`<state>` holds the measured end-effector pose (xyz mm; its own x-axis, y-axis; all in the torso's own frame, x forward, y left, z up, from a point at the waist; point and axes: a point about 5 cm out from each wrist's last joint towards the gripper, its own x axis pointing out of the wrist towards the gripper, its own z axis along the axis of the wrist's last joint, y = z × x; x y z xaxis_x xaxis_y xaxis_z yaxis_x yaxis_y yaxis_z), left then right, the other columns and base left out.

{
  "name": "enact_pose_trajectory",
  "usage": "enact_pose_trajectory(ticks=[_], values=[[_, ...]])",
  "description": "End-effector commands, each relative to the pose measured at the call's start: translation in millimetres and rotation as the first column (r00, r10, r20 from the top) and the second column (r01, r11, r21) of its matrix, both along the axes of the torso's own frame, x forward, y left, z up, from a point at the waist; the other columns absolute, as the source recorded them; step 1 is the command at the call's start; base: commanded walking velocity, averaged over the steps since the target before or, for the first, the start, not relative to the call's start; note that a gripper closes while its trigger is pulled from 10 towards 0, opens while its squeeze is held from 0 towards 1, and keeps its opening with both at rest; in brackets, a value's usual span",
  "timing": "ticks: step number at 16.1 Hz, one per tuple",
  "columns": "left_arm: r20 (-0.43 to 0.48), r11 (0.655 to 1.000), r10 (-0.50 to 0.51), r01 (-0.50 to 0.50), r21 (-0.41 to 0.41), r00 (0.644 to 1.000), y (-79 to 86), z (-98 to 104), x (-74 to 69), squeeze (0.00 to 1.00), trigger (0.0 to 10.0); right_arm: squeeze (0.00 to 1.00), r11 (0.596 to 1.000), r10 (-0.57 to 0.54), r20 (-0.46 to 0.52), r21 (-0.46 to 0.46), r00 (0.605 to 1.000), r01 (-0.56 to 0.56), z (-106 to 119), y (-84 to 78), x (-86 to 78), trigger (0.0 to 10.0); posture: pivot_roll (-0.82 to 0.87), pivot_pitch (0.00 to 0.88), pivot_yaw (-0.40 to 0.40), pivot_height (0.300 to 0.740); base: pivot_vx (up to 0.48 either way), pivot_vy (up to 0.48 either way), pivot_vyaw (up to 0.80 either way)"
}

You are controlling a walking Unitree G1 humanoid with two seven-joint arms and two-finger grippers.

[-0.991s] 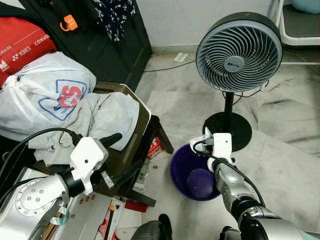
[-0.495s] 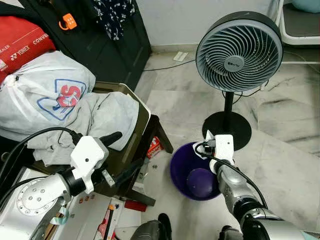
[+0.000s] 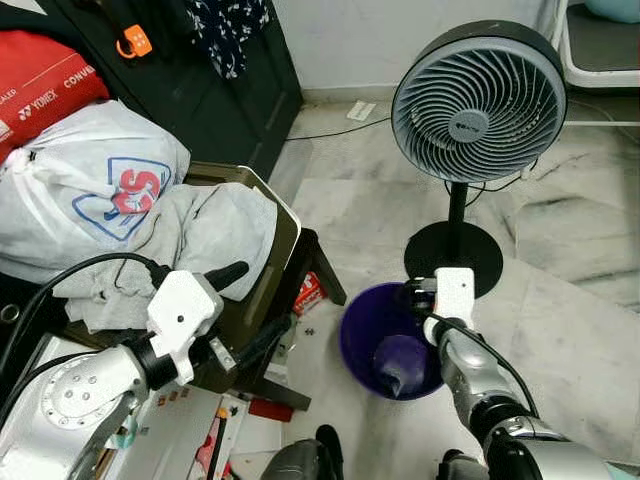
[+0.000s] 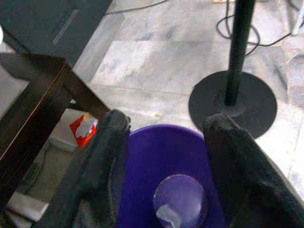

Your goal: Clean up the room

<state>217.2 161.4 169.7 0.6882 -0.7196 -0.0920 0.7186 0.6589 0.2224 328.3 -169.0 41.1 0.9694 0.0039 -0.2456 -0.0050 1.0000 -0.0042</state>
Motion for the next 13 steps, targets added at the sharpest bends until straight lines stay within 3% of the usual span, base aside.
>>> enact_pose_trajectory(ticks=[1,3,9,11,13], values=[[-0.009,0.999,0.033,-0.033,0.017,0.999,5.3,-5,1.0,0.00,10.0,1.00,1.000,-0.006,0.020,0.024,1.000,0.006,0,2.3,-1.9,10.0,0.18,0.249,0.272,0.740,0.000,0.000,0.00],[0.003,0.999,0.054,-0.054,-0.001,0.999,4.4,-7,3.7,0.00,10.0,1.00,0.999,-0.017,0.051,0.050,0.999,0.015,1,-4.9,-4.7,10.0,0.15,0.232,0.243,0.740,0.000,0.000,0.00],[0.065,0.978,0.149,-0.137,-0.155,0.987,-21.1,-6,20.4,0.00,10.0,1.00,0.999,0.009,0.166,-0.037,0.986,-0.003,14,-36.7,-26.7,10.0,0.04,0.157,0.141,0.740,0.000,0.000,0.00],[0.081,0.965,0.215,-0.199,-0.172,0.973,-22.2,-9,27.1,0.00,10.0,1.00,0.999,0.035,0.176,-0.045,0.984,-0.028,17,-34.0,-31.2,10.0,0.01,0.128,0.125,0.740,0.000,0.000,0.00],[0.059,0.930,0.327,-0.310,-0.199,0.943,-20.3,-16,38.5,0.00,10.0,1.00,0.990,0.121,0.183,-0.092,0.976,-0.106,21,-18.2,-37.1,10.0,-0.02,0.082,0.108,0.740,0.000,0.000,0.00]])
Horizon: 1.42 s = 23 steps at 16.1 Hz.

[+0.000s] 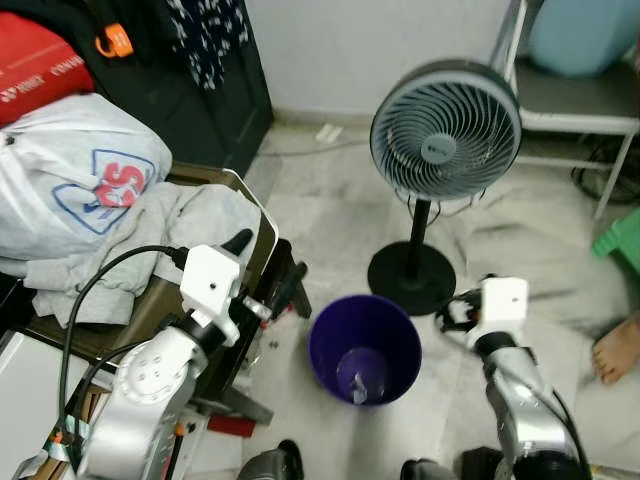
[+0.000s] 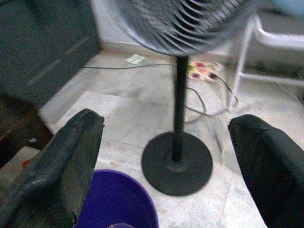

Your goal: Clean up the room

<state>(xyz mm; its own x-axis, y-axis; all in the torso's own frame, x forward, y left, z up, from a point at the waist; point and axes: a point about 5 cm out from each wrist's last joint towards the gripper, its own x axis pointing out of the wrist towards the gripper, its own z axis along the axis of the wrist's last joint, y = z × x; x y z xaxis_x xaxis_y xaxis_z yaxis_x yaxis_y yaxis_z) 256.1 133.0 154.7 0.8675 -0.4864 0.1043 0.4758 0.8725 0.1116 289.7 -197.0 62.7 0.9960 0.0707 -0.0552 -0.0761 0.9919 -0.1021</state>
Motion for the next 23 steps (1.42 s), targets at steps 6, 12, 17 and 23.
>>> enact_pose_trajectory(ticks=[6,12,17,23], values=[[-0.011,0.991,0.135,-0.135,-0.014,0.991,11.4,-9,18.8,0.00,10.0,1.00,0.995,0.041,0.087,-0.093,0.995,-0.033,37,5.7,10.9,10.0,-0.06,0.000,0.103,0.740,0.000,0.000,0.00],[-0.032,0.994,0.109,-0.110,-0.021,0.994,0.0,-18,28.1,0.00,10.0,1.00,0.974,0.178,0.158,-0.171,0.971,-0.150,70,32.3,19.3,10.0,-0.09,0.000,0.109,0.740,0.000,0.000,0.00],[0.004,0.992,0.119,-0.119,-0.037,0.993,3.8,-18,28.0,0.00,10.0,0.00,0.998,0.021,0.185,-0.065,0.983,-0.009,73,35.0,10.0,10.0,-0.07,0.000,0.066,0.740,0.000,0.000,0.00],[0.055,0.985,0.168,-0.166,-0.050,0.984,13.9,-14,33.0,0.00,10.0,0.00,0.993,0.022,0.165,-0.117,0.986,-0.002,68,24.9,-15.8,10.0,-0.10,0.000,0.017,0.740,0.000,0.000,0.00]])
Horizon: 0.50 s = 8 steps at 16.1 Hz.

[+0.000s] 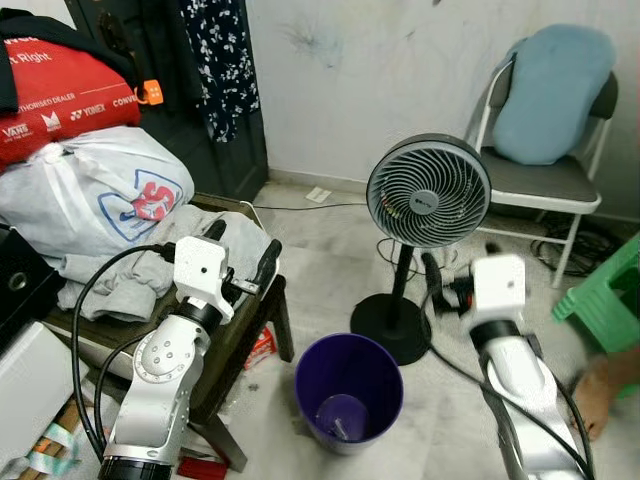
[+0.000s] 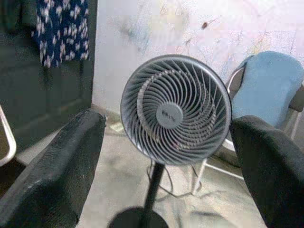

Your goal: Clean up the room

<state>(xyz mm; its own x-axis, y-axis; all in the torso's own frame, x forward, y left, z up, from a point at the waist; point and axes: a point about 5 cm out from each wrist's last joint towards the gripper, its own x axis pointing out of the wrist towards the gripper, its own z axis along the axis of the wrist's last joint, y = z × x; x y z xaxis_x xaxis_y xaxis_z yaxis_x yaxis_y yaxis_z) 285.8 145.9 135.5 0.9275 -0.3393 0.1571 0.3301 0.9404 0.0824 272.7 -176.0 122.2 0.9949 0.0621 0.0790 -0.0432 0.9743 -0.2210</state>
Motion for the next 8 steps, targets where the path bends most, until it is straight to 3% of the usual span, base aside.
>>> enact_pose_trajectory(ticks=[1,4,8], values=[[0.041,1.000,0.004,-0.004,0.002,0.999,-2.9,9,6.6,0.00,10.0,0.00,0.999,0.037,0.017,-0.022,0.999,-0.037,8,5.4,2.3,10.0,-0.09,0.000,0.014,0.740,0.000,0.000,0.00],[0.049,1.000,0.006,-0.007,0.006,0.999,-0.9,11,5.9,0.00,10.0,0.00,0.998,0.064,0.027,-0.027,0.998,-0.064,10,11.8,7.2,10.0,-0.07,0.000,0.024,0.740,0.000,0.000,0.00],[0.022,1.000,0.029,-0.029,0.001,0.999,3.4,5,-5.9,0.00,10.0,0.00,0.999,0.044,0.025,0.022,0.999,-0.045,12,15.6,12.0,10.0,-0.04,0.000,-0.004,0.740,0.000,0.000,0.13]])
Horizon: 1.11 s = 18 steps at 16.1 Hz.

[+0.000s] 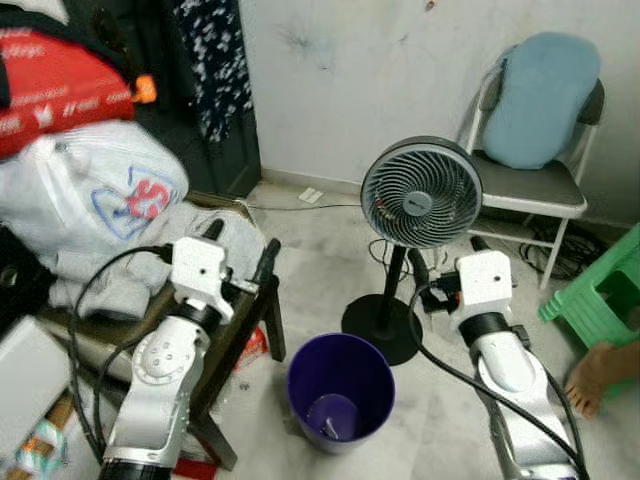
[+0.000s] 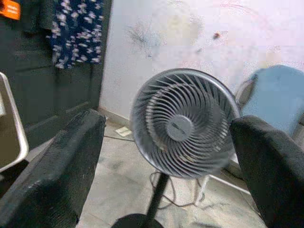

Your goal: Clean up the room

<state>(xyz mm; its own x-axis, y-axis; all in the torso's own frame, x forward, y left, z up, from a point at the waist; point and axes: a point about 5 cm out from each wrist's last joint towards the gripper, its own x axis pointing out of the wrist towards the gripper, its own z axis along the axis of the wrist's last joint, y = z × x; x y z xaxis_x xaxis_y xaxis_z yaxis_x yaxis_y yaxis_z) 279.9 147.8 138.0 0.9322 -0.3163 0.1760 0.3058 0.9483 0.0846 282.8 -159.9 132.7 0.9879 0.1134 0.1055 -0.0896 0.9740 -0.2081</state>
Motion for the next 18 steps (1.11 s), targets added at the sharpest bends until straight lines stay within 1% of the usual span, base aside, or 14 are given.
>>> enact_pose_trajectory(ticks=[1,3,5,6,7,9,11,13,14,15,16,17,18], values=[[-0.015,1.000,0.018,-0.018,0.010,1.000,1.1,0,-1.9,0.00,10.0,0.00,1.000,0.006,-0.002,0.022,1.000,-0.006,4,2.2,2.2,10.0,-0.04,0.000,-0.016,0.740,0.000,0.000,0.00],[-0.026,1.000,0.017,-0.017,0.001,1.000,1.6,-3,-6.8,0.00,10.0,0.00,1.000,0.012,-0.006,0.017,1.000,-0.012,4,2.7,2.9,10.0,-0.04,0.000,-0.017,0.740,0.000,0.000,0.00],[-0.040,1.000,0.021,-0.022,-0.005,0.999,0.2,-6,-13.2,0.00,10.0,0.00,1.000,-0.010,-0.013,0.016,1.000,0.010,3,-1.8,2.6,10.0,-0.04,0.000,-0.015,0.740,0.000,0.000,0.00],[-0.045,1.000,0.010,-0.010,-0.009,0.999,-4.6,-5,-17.0,0.00,10.0,0.00,0.999,-0.025,-0.016,-0.031,1.000,0.025,2,-3.2,1.9,10.0,-0.04,0.000,-0.009,0.740,0.000,0.000,0.00],[-0.046,1.000,0.003,-0.004,-0.009,0.999,-6.5,-4,-18.9,0.00,10.0,0.00,0.999,-0.026,-0.014,-0.033,1.000,0.025,2,-2.7,0.7,10.0,-0.04,0.000,-0.007,0.740,0.000,0.000,0.80],[-0.050,1.000,-0.024,0.023,-0.016,0.998,-11.8,-2,-18.9,0.00,10.0,0.00,0.999,-0.022,-0.020,-0.028,1.000,0.021,2,1.5,-0.3,10.0,-0.05,0.000,-0.009,0.740,0.000,0.000,0.80],[-0.039,0.998,-0.057,0.056,-0.031,0.998,-16.6,5,-18.4,0.00,10.0,0.00,0.999,-0.016,-0.019,-0.029,1.000,0.015,4,2.9,-3.5,10.0,-0.05,0.000,-0.016,0.740,0.000,0.000,0.80],[-0.036,0.997,-0.065,0.064,-0.034,0.997,-18.9,8,-19.8,0.00,10.0,0.00,0.999,-0.022,-0.026,-0.039,0.999,0.021,4,-2.3,-4.4,10.0,-0.05,0.000,-0.021,0.740,0.000,0.000,0.80],[-0.037,0.997,-0.073,0.072,-0.035,0.997,-20.8,7,-20.9,0.00,10.0,0.00,0.999,-0.030,-0.028,-0.027,0.999,0.029,3,-4.4,-4.4,10.0,-0.05,0.000,-0.021,0.740,0.000,0.000,0.65],[-0.038,0.997,-0.074,0.073,-0.033,0.997,-22.3,7,-21.9,0.00,10.0,0.00,0.999,-0.049,-0.031,-0.009,0.998,0.049,4,-7.4,-2.9,10.0,-0.06,0.004,-0.021,0.740,0.000,0.000,0.00],[-0.037,0.998,-0.057,0.056,-0.026,0.998,-22.5,7,-22.0,0.00,10.0,0.00,0.998,-0.054,-0.027,-0.042,0.998,0.053,7,-8.4,-0.9,10.0,-0.06,0.005,-0.022,0.740,0.000,0.000,0.00],[-0.033,0.999,-0.046,0.046,-0.017,0.998,-22.2,7,-21.3,0.00,10.0,0.00,0.998,-0.048,-0.018,-0.039,0.999,0.047,9,-7.7,-1.1,10.0,-0.06,0.008,-0.023,0.740,0.000,0.000,0.00],[-0.029,0.999,-0.041,0.041,-0.013,0.999,-21.8,8,-20.6,0.00,10.0,0.00,0.998,-0.041,-0.013,-0.046,0.999,0.040,9,-5.9,-1.5,10.0,-0.06,0.011,-0.024,0.740,0.000,0.000,0.80]])
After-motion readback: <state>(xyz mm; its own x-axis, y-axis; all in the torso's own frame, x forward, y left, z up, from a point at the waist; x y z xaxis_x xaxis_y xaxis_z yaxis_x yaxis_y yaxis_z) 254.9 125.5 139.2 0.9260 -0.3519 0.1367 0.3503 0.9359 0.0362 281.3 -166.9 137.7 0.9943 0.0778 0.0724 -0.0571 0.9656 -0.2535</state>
